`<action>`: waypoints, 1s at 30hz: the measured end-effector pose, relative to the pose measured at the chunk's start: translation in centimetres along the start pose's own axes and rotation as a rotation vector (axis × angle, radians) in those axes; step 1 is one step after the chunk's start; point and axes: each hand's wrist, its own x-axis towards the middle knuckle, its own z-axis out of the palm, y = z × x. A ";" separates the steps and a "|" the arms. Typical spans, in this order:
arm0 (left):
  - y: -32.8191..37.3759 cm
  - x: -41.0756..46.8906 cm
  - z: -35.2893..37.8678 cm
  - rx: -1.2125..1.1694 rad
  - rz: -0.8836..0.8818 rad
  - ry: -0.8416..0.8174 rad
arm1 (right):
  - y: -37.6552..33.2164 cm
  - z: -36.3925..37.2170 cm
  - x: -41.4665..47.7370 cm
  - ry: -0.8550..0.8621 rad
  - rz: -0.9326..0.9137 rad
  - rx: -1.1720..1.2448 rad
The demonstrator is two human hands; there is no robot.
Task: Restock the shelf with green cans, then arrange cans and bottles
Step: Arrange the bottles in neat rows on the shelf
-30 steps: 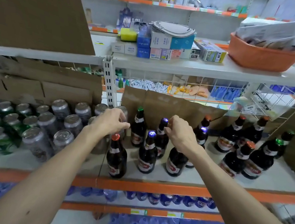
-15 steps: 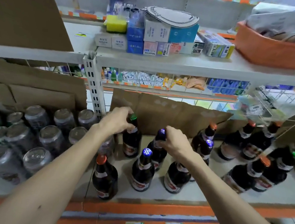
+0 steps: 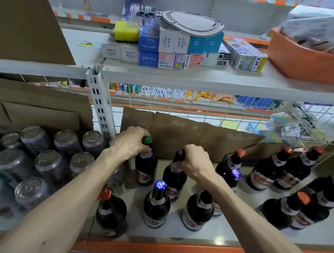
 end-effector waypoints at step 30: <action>1.2 3.7 -2.6 -0.067 -0.077 0.107 | 0.2 -2.8 7.4 0.068 -0.037 0.066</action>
